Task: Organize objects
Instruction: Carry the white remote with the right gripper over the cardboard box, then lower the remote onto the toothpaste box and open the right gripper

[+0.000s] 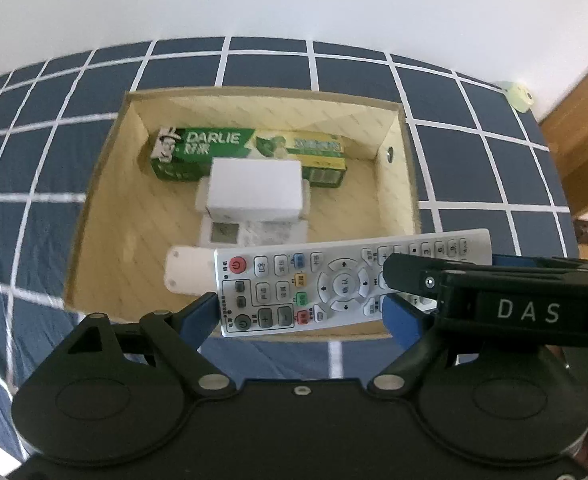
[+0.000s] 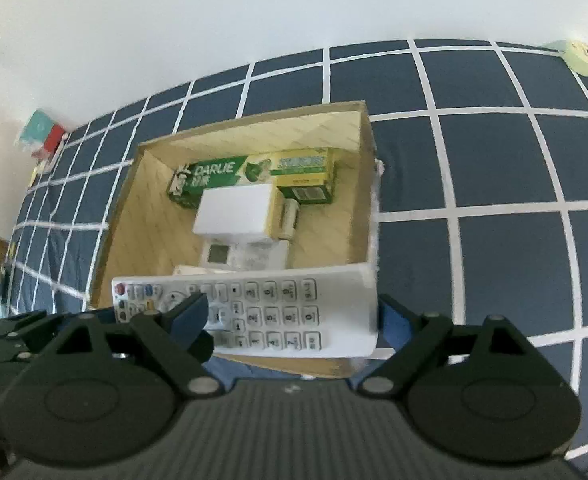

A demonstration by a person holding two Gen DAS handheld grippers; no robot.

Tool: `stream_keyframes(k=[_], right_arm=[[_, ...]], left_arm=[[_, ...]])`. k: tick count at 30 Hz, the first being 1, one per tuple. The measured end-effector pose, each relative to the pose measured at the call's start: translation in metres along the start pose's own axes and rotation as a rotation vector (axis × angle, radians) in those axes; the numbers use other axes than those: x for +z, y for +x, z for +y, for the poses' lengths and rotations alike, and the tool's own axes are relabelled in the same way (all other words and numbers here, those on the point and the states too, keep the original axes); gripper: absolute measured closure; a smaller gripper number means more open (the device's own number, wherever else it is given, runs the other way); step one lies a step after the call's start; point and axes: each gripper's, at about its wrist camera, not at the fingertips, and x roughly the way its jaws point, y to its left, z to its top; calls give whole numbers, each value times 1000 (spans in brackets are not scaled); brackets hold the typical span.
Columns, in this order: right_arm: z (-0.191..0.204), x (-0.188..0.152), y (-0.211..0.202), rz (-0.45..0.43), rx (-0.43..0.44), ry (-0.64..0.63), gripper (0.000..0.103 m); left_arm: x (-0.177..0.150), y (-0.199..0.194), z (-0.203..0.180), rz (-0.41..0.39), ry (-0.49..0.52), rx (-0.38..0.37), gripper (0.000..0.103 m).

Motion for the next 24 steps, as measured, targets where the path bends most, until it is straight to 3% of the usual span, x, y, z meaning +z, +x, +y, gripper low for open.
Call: stream_keyframes(k=[10,24], right_arm=[[39,12,8,-64,-36,64,13],[77,62,59,-51,-37,62,13]], left_arm=[[27,-6,40,-23,77,-35,17],[75,24,95,-6,66,-35,17]])
